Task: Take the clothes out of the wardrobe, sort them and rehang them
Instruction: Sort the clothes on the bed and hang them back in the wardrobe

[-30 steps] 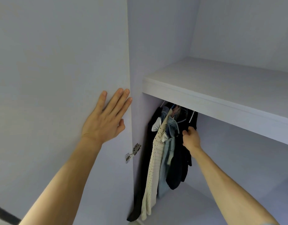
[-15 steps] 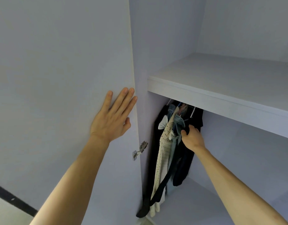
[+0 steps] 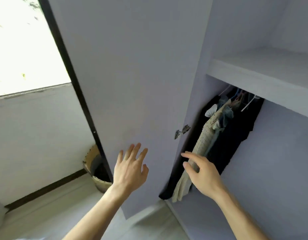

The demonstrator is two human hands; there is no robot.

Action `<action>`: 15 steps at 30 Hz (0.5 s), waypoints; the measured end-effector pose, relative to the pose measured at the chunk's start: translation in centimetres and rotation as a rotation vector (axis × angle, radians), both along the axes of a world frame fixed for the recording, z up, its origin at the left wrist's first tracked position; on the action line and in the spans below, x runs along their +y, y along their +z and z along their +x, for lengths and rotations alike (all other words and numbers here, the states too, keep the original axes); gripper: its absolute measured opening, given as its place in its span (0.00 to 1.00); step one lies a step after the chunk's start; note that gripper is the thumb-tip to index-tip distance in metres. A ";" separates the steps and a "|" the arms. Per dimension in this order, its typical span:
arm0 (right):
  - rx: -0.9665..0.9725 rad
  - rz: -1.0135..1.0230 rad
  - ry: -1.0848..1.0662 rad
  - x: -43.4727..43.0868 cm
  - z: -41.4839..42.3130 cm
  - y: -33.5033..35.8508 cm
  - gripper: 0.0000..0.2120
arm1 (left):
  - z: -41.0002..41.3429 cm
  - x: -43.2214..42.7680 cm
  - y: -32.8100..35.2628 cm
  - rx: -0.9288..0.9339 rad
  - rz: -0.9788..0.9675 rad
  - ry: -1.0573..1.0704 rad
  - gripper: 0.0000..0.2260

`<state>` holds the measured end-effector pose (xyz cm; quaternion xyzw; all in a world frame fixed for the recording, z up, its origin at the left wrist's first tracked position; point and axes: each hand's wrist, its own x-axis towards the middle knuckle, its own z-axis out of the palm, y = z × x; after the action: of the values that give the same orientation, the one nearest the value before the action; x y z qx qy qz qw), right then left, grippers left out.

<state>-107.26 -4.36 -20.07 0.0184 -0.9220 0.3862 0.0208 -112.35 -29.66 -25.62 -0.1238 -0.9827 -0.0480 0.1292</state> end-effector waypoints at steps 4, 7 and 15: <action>0.047 0.130 0.260 -7.8 3.4 -3.4 0.16 | 11.5 -10.1 -5.9 -0.235 0.058 0.316 0.24; 0.055 0.213 0.442 -14.1 6.4 -5.9 0.15 | 21.3 -17.5 -8.9 -0.421 0.116 0.594 0.25; 0.038 0.316 0.976 -31.3 17.4 -8.2 0.18 | 46.3 -28.0 -9.0 -0.469 0.262 1.139 0.26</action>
<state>-89.86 -35.63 -28.23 0.4567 -0.8526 0.2064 -0.1481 -66.05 -57.66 -34.63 0.4498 -0.8825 -0.1177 -0.0705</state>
